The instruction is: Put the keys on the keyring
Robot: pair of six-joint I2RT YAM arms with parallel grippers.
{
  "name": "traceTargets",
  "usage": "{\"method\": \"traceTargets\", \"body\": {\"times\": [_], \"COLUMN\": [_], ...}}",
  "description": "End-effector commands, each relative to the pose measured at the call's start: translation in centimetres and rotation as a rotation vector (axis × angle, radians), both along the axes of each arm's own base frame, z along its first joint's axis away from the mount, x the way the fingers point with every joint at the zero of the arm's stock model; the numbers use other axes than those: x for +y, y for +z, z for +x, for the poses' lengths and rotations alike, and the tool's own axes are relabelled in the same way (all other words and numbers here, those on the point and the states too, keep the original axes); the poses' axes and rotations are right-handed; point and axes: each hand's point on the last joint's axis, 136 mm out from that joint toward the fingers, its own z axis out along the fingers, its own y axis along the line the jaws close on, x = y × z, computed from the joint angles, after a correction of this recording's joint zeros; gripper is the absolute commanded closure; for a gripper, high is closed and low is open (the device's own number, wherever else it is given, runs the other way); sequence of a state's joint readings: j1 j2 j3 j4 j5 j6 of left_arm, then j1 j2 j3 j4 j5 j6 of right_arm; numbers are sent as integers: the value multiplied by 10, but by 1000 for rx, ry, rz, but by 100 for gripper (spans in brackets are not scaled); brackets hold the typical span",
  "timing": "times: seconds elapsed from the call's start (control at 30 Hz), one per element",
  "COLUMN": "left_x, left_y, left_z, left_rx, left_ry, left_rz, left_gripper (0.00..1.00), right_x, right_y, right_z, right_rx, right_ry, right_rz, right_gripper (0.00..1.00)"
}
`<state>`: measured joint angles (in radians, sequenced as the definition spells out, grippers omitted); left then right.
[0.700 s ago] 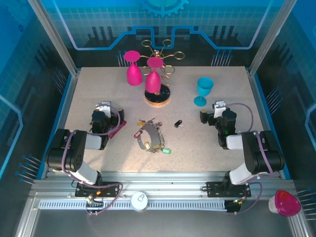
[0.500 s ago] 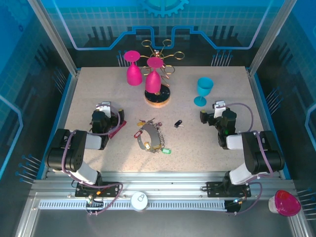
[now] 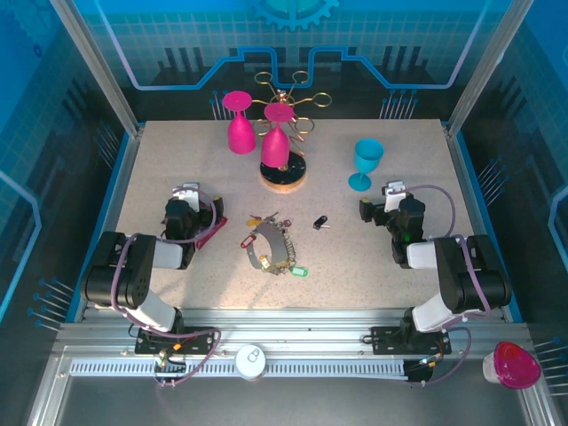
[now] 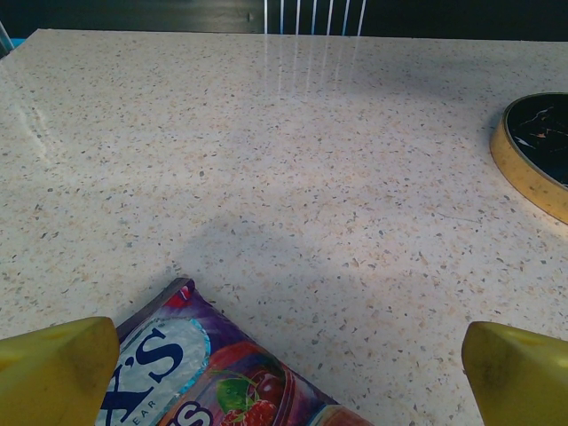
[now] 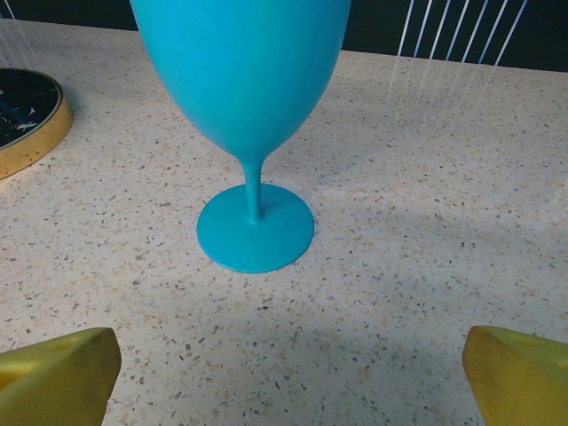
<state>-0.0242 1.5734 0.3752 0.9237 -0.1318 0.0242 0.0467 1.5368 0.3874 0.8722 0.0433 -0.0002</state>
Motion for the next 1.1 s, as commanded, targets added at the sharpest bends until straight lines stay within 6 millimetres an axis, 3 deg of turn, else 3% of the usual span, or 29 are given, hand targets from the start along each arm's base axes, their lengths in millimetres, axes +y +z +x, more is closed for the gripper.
{"method": "traceTargets", "body": {"times": [0.0,0.27,0.47,0.57,0.7,0.77,0.87,1.07], "left_x": [-3,-4,6,9,-13,-20,-37,-81], "left_y": [10,17,62,89,104,104,98,60], "left_z": [3,0,-18,-27,-43,-55,-76,-126], "left_rx": [-27,-57,-116,-140,-67,-15,56,262], "left_ry": [-21,-33,37,83,0,-9,-35,-19], "left_rz": [-32,-30,-33,-137,-267,-343,-448,-618], "left_gripper": [1,1,1,1,1,1,2,10], "right_x": [4,3,11,15,16,23,49,104], "right_y": [6,9,54,72,76,70,57,45], "right_z": [5,3,-20,-34,-60,-74,-98,-139], "right_rx": [-19,-31,-100,-61,74,174,320,461], "right_ry": [16,12,-10,-49,-139,-144,-44,183], "right_rz": [-3,2,-60,-12,162,241,299,245], "right_gripper": [0,0,3,8,18,21,25,36]}}
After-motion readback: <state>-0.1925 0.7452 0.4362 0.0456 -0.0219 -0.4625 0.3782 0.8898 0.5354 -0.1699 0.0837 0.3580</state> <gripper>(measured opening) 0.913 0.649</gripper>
